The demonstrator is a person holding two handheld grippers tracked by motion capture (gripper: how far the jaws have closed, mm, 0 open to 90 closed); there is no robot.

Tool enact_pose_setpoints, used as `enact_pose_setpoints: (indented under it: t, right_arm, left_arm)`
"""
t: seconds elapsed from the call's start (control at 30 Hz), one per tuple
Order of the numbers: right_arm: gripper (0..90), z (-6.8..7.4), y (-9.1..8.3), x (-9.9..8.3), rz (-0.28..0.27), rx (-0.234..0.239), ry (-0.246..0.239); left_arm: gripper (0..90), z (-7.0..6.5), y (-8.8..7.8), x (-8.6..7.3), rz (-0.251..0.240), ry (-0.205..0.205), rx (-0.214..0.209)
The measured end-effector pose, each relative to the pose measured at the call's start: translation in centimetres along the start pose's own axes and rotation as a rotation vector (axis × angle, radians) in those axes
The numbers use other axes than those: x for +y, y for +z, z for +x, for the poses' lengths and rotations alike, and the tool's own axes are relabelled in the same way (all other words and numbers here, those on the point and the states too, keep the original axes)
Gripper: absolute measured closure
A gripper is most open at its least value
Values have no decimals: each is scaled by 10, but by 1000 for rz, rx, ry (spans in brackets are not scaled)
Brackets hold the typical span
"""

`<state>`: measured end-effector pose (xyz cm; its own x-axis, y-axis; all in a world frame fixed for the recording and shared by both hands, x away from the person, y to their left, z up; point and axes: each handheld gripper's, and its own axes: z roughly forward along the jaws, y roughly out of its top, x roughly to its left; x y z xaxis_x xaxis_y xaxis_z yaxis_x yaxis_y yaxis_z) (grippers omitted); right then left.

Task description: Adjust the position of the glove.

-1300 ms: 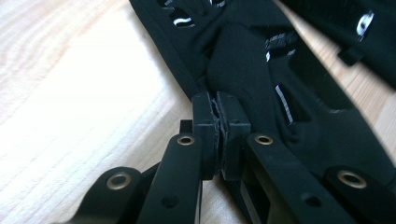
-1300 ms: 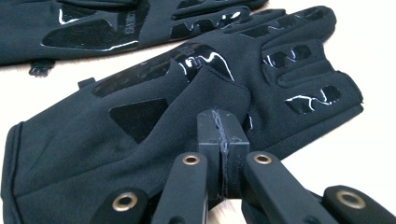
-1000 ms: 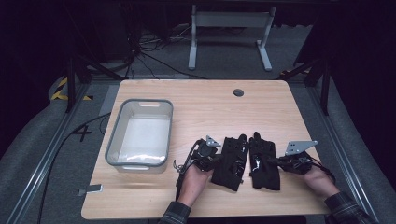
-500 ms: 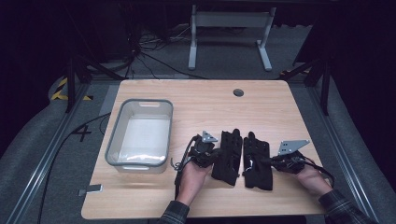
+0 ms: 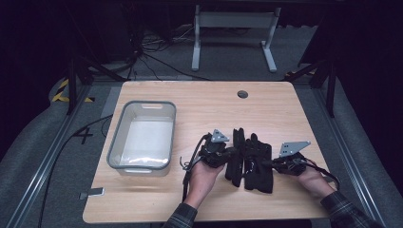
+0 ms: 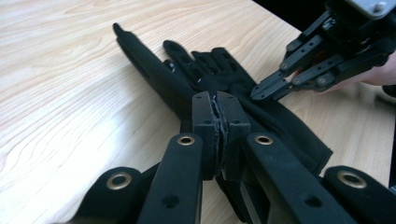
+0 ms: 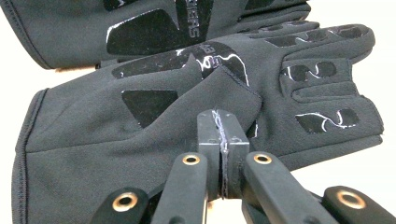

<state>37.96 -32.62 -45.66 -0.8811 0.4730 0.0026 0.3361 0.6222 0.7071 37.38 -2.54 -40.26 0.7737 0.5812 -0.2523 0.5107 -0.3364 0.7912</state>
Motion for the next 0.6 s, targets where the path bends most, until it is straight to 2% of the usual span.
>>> enact_pose_setpoints:
  t: [0.2, 0.4, 0.6]
  right_arm:
    - [899, -1, 1, 1, 0, 1, 2]
    - [900, -2, 2, 2, 6, 0, 4]
    - [900, 0, 8, 9, 10, -4, -18]
  left_arm:
    - [877, -11, 7, 9, -6, 26, -38]
    - [877, -18, 14, 15, -6, 35, -64]
    - [877, -22, 22, 21, -2, 44, -86]
